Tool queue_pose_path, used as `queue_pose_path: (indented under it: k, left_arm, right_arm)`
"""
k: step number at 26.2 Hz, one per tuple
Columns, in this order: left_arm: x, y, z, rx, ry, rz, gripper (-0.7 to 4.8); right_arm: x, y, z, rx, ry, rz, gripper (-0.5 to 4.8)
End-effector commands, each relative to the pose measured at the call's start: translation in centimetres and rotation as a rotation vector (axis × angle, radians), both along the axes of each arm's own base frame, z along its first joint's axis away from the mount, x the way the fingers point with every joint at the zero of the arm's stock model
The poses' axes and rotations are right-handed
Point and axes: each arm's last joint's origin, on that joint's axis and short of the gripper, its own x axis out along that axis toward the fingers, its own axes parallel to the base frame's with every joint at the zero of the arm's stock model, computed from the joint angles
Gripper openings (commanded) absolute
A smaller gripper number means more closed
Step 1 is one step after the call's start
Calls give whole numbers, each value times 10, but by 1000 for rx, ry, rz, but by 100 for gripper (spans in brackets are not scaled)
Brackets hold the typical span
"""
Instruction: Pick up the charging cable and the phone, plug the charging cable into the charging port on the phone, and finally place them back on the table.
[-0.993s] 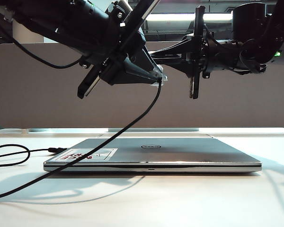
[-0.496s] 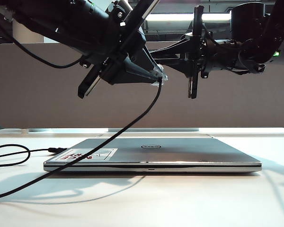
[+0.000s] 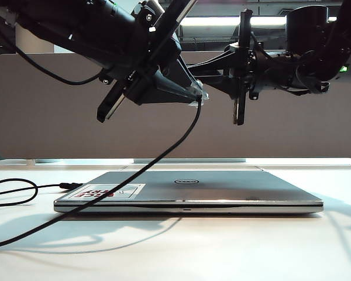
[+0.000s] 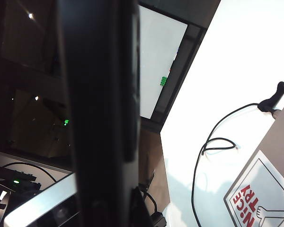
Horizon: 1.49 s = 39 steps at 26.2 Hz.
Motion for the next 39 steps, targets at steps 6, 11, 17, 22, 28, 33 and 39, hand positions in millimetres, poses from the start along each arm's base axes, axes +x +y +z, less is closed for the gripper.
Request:
queue_pose_path:
  k: [6, 11, 17, 22, 28, 33, 39]
  left_arm:
    - [1, -1, 6, -50, -26, 8, -7]
    - [1, -1, 6, -50, -26, 8, -7]
    - [1, -1, 6, -51, -26, 8, -7]
    - [1, -2, 8, -68, -38, 9, -6]
    - [1, -2, 8, -67, -38, 9, -7]
    - [1, -2, 8, -67, -38, 9, -7]
    - [1, -2, 8, -67, -38, 9, -7]
  right_arm:
    - [-4, 1, 3, 9, -32, 21, -1]
    - [-4, 1, 6, 18, -41, 22, -1]
    - [-5, 0, 9, 30, -49, 20, -1]
    - [-5, 0, 11, 37, -77, 20, -1]
    - [-5, 0, 11, 37, -77, 20, -1]
    - [-5, 0, 11, 38, -71, 16, -1]
    - [-5, 0, 11, 40, -65, 8, -1]
